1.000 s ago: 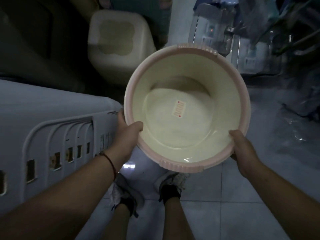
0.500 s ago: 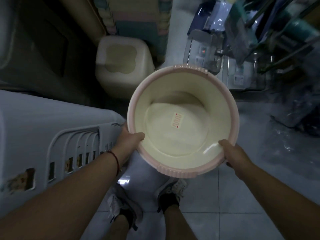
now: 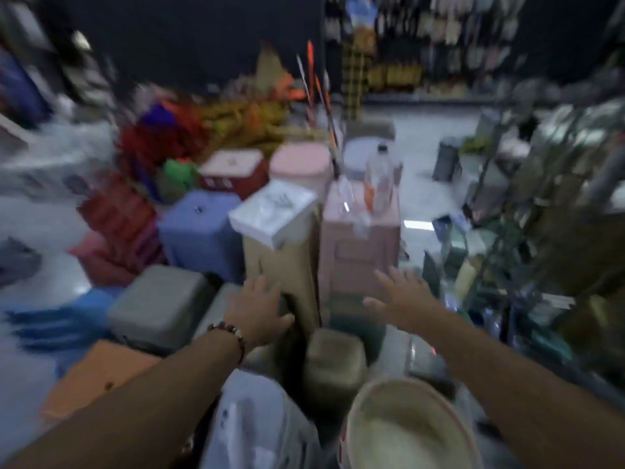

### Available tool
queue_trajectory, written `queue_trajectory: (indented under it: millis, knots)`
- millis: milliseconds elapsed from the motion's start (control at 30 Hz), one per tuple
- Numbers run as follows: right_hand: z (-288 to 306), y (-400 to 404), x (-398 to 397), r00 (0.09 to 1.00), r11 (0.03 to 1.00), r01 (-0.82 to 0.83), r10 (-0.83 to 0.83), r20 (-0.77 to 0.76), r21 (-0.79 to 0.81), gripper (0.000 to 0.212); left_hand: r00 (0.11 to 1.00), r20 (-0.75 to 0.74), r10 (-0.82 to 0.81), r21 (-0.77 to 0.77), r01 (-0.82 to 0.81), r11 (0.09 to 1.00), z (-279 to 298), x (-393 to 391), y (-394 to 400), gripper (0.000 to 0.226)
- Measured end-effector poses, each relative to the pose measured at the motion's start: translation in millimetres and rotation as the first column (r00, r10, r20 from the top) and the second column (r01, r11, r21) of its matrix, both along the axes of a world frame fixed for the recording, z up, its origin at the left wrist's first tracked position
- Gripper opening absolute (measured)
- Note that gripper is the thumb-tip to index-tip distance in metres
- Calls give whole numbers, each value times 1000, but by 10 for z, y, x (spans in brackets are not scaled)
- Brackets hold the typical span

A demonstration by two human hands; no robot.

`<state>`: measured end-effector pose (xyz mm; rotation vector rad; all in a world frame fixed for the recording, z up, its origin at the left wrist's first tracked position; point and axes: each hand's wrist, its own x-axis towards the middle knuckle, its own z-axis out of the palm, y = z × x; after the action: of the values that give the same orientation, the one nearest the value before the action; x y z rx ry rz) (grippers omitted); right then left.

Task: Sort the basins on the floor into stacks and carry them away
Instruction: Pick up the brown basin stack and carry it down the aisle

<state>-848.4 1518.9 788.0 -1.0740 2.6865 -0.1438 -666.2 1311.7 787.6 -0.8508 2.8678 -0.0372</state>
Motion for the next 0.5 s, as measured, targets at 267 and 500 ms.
queue_trajectory:
  millis: [267,500]
  knots:
    - [2169,-1164,692,928,898,-369,342,-148,-240,73,914,-228,336,-162,-376,913,2240,1391,-591,79]
    - [2758,-1815,2242,687,642,-721,711,-149,-260,66,697,-260,668,-87,-706,702,2677,3034,-131,77]
